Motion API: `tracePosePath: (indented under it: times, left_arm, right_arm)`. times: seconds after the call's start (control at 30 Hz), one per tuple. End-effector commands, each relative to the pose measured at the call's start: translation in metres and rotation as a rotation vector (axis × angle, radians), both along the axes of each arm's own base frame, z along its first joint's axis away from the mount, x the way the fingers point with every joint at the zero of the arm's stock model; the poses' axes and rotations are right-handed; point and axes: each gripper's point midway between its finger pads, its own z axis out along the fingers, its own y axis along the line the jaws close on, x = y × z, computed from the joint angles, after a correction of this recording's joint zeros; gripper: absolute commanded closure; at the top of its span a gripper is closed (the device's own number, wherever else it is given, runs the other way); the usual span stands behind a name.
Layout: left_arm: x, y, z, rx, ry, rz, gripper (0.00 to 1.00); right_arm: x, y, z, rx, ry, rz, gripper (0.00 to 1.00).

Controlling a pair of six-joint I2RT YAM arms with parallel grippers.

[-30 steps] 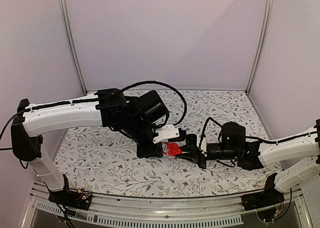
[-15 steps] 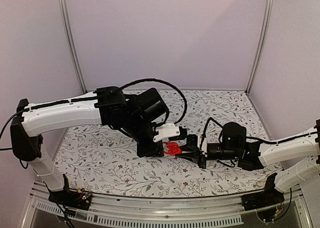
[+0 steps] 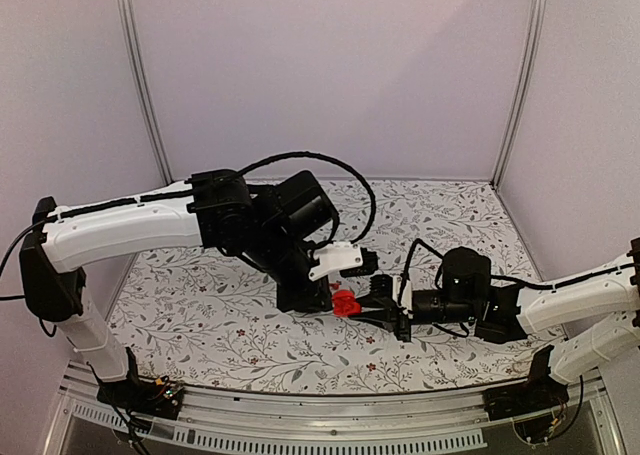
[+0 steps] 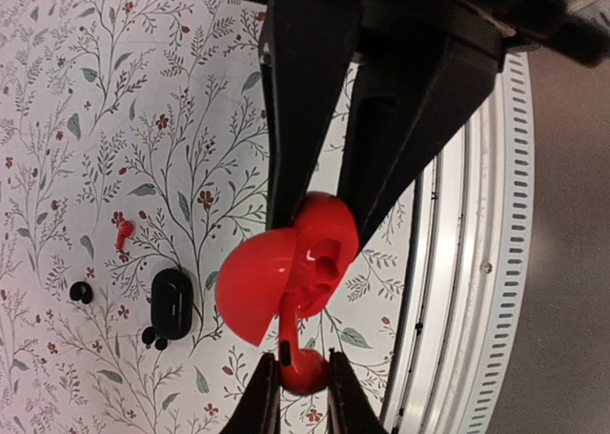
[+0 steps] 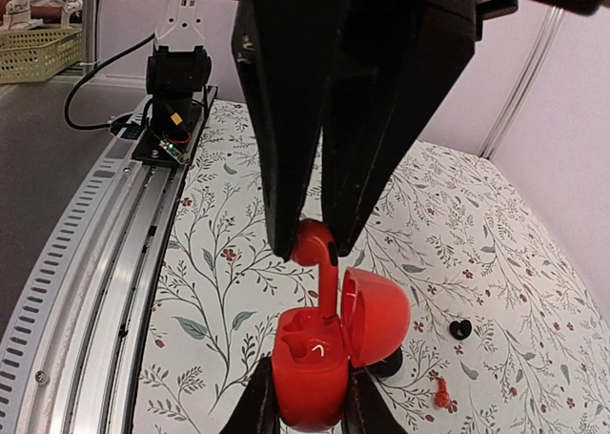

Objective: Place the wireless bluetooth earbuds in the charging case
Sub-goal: Insert the left earbud into the left side groove of the charging case.

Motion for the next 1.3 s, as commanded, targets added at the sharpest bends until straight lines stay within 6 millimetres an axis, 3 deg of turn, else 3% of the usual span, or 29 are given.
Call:
tracePosePath:
  times: [0.0,1.27]
  left_arm:
    - [-0.006,-0.008,0.005,-0.031,0.014,-0.018,0.88]
    - [-0.011,-0.017,-0.003,-0.016,0.040,-0.029,0.87]
  right_arm:
    - [0.000,0.000,0.000,0.003,0.007,-0.014,1.00]
    - [-0.008,-0.001,0.020,0.078,0.025,0.017,1.00]
